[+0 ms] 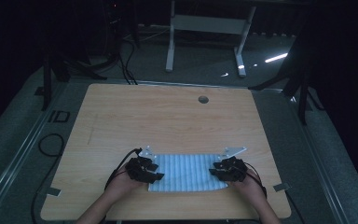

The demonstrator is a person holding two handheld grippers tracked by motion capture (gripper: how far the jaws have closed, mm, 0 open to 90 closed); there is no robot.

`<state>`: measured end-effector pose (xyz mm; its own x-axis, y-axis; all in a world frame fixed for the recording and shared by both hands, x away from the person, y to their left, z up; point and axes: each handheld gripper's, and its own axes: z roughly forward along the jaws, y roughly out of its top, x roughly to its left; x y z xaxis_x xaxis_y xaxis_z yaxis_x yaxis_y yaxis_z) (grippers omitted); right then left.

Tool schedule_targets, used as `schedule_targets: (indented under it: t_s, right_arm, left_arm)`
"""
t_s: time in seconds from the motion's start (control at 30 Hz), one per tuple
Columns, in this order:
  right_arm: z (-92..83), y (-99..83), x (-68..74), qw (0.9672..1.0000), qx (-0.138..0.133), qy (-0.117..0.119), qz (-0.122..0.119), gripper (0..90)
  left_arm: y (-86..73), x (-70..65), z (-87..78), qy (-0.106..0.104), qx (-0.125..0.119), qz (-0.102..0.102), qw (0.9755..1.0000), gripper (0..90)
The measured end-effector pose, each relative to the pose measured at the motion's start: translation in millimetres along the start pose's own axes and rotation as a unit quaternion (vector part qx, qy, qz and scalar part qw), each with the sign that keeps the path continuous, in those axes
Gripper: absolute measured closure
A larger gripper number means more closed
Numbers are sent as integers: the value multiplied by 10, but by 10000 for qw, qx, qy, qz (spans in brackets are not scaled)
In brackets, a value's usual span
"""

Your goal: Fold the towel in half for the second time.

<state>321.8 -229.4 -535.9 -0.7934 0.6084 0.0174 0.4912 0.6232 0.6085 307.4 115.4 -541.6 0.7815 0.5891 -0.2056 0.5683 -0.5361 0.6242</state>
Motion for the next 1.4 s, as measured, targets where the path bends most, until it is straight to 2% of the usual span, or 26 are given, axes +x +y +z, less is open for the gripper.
schedule_targets:
  t_s: [0.17,0.57,0.7,0.9,1.1,1.17,1.4]
  right_arm:
    - [46,79,-12,9999,57,-81,-72,636]
    - [269,370,-135,10000,75,15,-34,618]
    - [322,446,-156,9999,115,39,-16,616]
    - [463,631,-201,9999,138,84,10,601]
    - [570,768,-240,9999,128,38,82,594]
    - [596,806,-265,9998,140,47,124,592]
    - [686,947,-399,9995,220,33,231,586]
  left_arm:
    - [13,69,-6,58,14,31,10000,518]
    - [69,362,-86,242,203,-88,9995,521]
    - [82,438,-107,233,248,-136,9993,521]
    - [120,660,-155,325,294,-251,9987,520]
    - [180,849,-160,446,294,-259,9982,520]
    - [207,915,-152,439,271,-318,9982,520]
    - [332,1079,-100,564,288,-331,9974,520]
